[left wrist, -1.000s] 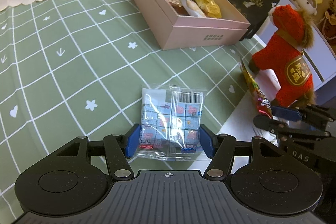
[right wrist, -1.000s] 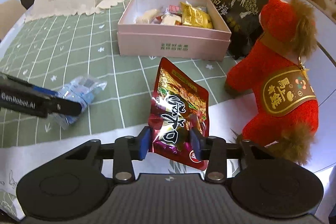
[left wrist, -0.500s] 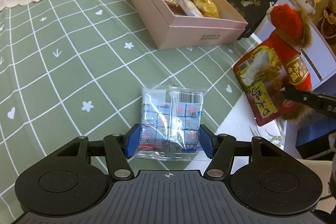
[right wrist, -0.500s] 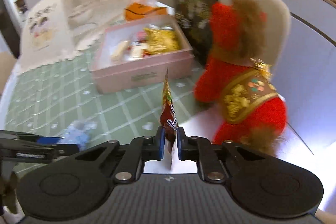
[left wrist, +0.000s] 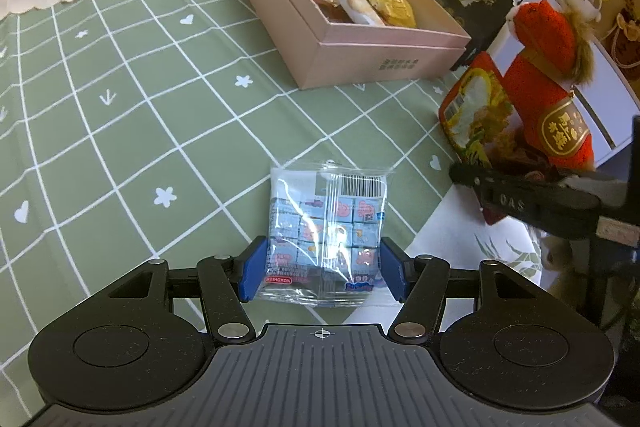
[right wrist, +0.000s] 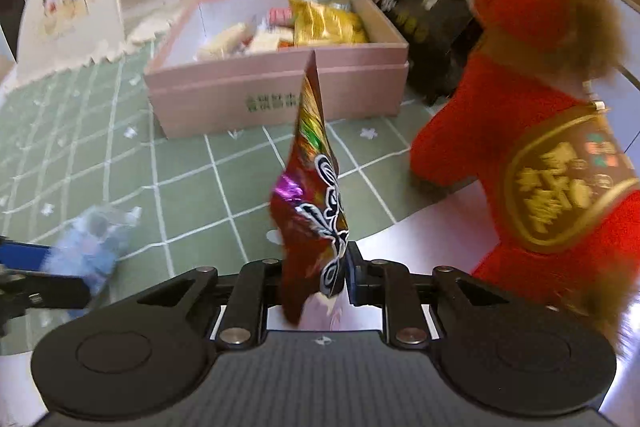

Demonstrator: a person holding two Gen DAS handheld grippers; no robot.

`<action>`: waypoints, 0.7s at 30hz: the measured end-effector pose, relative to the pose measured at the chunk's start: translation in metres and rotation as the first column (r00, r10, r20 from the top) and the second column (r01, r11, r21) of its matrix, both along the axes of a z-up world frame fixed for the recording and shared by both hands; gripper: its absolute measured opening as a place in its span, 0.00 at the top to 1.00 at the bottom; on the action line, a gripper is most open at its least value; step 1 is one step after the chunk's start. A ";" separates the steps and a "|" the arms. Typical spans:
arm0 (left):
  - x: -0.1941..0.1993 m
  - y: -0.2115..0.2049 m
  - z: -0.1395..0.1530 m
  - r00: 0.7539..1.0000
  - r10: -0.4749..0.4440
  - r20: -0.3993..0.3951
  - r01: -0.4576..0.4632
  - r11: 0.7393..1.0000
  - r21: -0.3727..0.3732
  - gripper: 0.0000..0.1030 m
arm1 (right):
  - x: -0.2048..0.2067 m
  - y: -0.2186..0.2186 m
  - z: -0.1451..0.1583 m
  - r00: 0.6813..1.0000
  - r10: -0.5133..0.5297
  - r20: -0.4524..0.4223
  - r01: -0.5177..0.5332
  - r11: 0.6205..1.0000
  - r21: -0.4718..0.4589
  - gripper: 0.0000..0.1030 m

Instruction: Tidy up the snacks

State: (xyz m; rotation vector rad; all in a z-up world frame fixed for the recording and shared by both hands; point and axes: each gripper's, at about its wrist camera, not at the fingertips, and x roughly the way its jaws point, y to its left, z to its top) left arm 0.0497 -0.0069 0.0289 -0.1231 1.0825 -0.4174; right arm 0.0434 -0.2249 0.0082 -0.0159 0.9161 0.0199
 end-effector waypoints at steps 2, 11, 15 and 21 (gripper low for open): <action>-0.001 0.001 0.009 1.000 -0.004 0.030 0.004 1.000 0.003 0.37 | -0.001 0.002 0.010 1.000 0.021 0.021 -0.021 1.000 0.002 0.83; 0.069 -0.018 0.102 0.951 0.028 0.308 0.007 0.994 -0.111 0.36 | -0.013 0.012 0.075 0.983 0.100 0.153 -0.103 0.995 0.013 0.83; 0.134 -0.027 0.105 0.948 0.091 0.305 -0.022 0.975 -0.223 0.36 | -0.011 0.019 0.082 0.981 0.124 0.147 -0.122 0.992 -0.024 0.83; 0.146 -0.004 0.106 0.923 0.228 0.311 -0.109 0.928 -0.356 0.38 | -0.005 0.007 0.097 0.982 0.093 0.165 -0.087 0.995 -0.038 0.83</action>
